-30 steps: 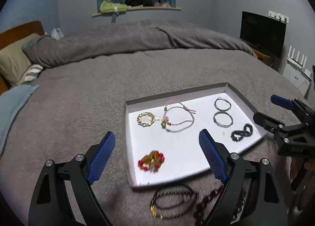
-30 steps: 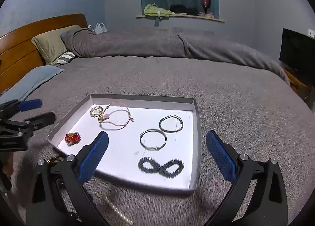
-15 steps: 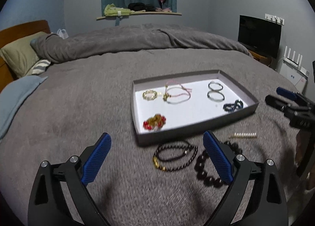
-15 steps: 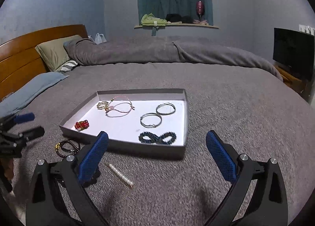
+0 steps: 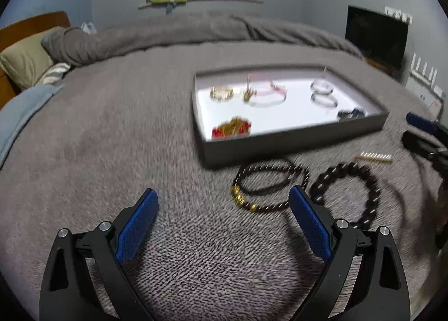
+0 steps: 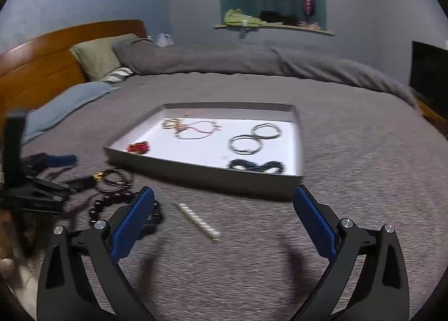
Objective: Organize jewelry
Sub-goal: 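Open both tools and lift them back toward the bead bracelets, then grasp the dark bead bracelet with the left tool while the right grasps the large black bead bracelet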
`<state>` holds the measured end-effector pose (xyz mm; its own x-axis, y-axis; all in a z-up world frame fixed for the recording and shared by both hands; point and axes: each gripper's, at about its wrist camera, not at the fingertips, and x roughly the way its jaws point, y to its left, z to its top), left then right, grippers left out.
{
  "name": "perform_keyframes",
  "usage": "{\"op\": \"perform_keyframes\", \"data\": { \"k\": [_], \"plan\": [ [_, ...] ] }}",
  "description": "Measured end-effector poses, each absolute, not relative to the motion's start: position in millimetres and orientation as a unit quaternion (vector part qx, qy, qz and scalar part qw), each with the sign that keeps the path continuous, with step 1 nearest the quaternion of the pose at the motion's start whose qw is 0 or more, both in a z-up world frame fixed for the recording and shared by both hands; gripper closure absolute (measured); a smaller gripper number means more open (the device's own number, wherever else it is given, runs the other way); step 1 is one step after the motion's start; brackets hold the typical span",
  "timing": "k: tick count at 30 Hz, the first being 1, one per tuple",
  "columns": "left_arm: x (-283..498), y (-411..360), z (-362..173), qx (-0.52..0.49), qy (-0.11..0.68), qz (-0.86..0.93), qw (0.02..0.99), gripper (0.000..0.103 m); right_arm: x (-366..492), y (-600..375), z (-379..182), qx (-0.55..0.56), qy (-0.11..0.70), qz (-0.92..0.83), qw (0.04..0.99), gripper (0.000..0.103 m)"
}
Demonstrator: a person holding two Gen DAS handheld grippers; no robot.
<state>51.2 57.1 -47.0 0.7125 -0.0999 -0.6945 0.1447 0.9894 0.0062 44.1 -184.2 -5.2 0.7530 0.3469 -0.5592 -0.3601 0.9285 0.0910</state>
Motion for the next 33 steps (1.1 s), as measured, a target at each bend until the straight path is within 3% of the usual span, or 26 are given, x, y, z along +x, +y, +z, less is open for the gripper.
{"op": "perform_keyframes", "data": {
  "k": [10,12,15,17,20,31,33],
  "plan": [
    [52.1,55.7,-48.7,0.031,0.375,-0.083,0.923,0.013,33.1,-150.1,-11.6,-0.068,0.291,0.215,0.93,0.005],
    [51.1,55.2,-48.2,0.031,0.373,-0.084,0.923,0.019,30.9,-147.1,-12.5,-0.075,0.291,0.218,0.929,0.005],
    [52.6,57.0,-49.3,0.024,0.379,-0.089,0.921,0.039,29.0,-145.9,-12.2,-0.08,0.288,0.217,0.929,0.005],
    [53.2,58.6,-49.7,0.019,0.382,-0.091,0.92,0.041,29.1,-147.1,-12.2,-0.076,0.289,0.218,0.929,0.005],
    [53.3,59.6,-49.7,0.015,0.385,-0.093,0.918,0.057,29.5,-148.4,-12.6,-0.068,0.293,0.223,0.927,0.005],
    [68.4,52.4,-59.4,0.016,0.414,-0.108,0.904,0.086,28.5,-138.4,-15.8,-0.072,0.305,0.238,0.919,0.005],
    [67.0,52.8,-58.3,0.015,0.411,-0.111,0.905,0.096,29.1,-137.6,-16.8,-0.069,0.309,0.242,0.917,0.005]
  ]
}}
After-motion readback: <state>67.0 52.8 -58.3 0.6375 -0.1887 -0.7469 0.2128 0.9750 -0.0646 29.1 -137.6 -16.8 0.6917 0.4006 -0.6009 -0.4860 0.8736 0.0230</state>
